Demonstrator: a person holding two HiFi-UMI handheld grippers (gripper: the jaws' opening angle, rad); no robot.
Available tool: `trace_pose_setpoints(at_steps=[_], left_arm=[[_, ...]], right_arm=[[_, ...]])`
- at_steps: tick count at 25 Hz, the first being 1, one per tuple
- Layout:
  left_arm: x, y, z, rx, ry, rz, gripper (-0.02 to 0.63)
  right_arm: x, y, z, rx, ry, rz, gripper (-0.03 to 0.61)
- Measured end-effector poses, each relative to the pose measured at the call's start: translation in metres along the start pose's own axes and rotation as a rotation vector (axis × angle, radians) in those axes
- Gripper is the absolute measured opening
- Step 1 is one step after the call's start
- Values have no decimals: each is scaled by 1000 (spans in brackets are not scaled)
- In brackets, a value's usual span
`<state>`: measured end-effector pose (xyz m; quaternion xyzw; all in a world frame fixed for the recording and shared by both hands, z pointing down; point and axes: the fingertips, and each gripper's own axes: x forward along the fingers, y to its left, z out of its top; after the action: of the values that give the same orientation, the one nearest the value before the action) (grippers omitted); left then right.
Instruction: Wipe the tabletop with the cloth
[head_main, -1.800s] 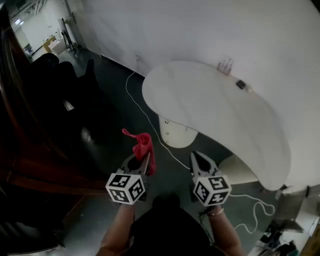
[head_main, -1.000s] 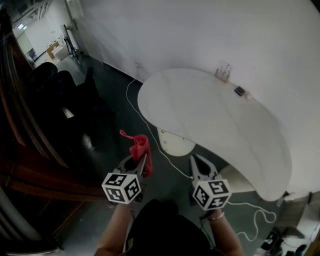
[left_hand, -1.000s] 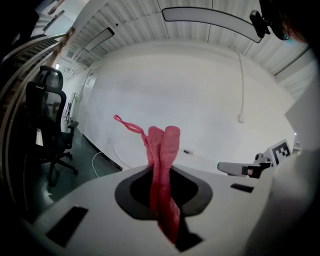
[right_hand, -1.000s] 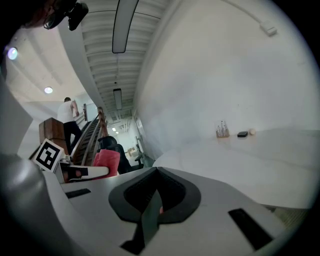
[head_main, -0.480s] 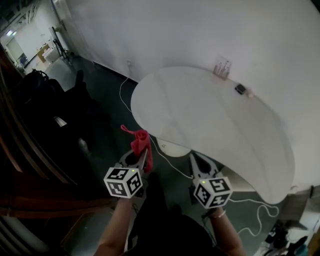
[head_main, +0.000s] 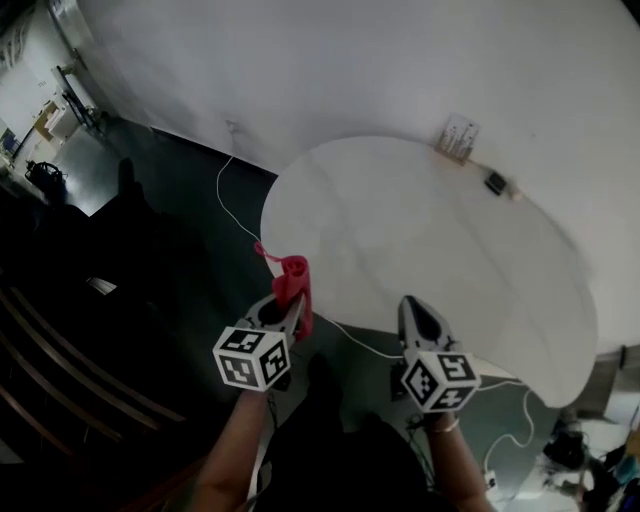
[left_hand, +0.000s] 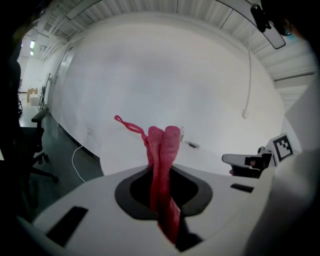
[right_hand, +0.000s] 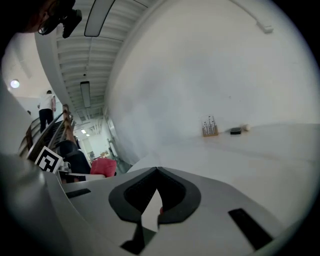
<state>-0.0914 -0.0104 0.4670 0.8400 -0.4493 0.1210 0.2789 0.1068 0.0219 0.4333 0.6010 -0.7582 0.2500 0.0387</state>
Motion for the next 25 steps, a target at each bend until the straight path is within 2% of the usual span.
trace_pose_setpoints(at_steps=[5,12,16,21,25], left_arm=[[34,10,3,30,72,-88,40],[74,-18,-11,46,160,-167,40],[90,-55,-21,34,209,-241,40],[114,-122,-39,42,295,-366,40],[129,-171,-66,93,402,-442,39]], right_arm=[[14,-11,5,47,-23,-118,3],[5,-36,-3,73,-15,-223,3],[-9,-51,-9,88,-7,-267,3],[-26,-73,-10,118,-19,-322,3],[-41,-86,-16,141,-20,-365,3]])
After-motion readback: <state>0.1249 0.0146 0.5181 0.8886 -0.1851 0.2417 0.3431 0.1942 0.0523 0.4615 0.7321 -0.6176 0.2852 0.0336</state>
